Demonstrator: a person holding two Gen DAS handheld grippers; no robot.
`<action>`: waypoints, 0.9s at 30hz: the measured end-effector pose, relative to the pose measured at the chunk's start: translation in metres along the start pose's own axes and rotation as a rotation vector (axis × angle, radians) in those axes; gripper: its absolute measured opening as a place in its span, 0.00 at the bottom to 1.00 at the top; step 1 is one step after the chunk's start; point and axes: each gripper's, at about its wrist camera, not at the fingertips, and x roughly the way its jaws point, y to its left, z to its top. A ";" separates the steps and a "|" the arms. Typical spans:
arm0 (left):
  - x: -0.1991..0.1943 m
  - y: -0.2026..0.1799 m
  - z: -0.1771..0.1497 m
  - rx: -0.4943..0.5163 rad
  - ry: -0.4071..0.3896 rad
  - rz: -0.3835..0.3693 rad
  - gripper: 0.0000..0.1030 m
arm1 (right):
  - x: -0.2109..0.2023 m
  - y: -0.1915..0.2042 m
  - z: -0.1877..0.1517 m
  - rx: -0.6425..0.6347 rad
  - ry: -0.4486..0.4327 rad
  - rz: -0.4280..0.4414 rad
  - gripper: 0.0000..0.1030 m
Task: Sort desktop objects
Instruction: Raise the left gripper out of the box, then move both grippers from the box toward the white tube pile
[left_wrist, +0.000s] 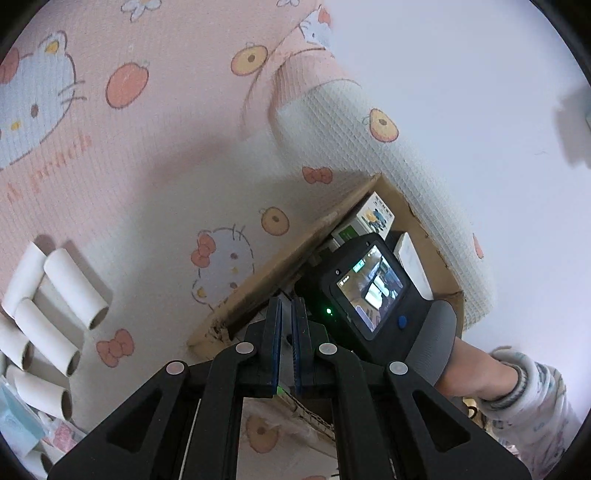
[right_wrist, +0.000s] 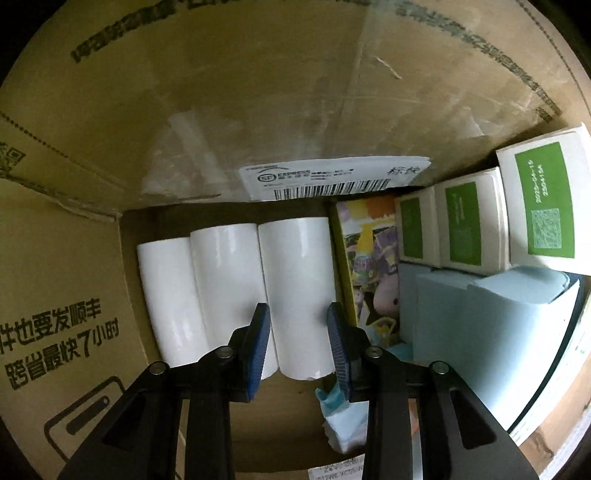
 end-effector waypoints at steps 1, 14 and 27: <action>0.002 0.001 0.000 -0.005 0.005 -0.005 0.04 | 0.000 0.000 -0.001 -0.002 -0.002 0.000 0.29; 0.006 -0.015 -0.006 0.040 0.016 0.029 0.05 | -0.024 -0.014 -0.010 0.092 -0.069 0.110 0.29; 0.001 -0.038 -0.014 0.069 0.016 0.086 0.23 | -0.115 -0.029 -0.067 0.125 -0.254 0.140 0.29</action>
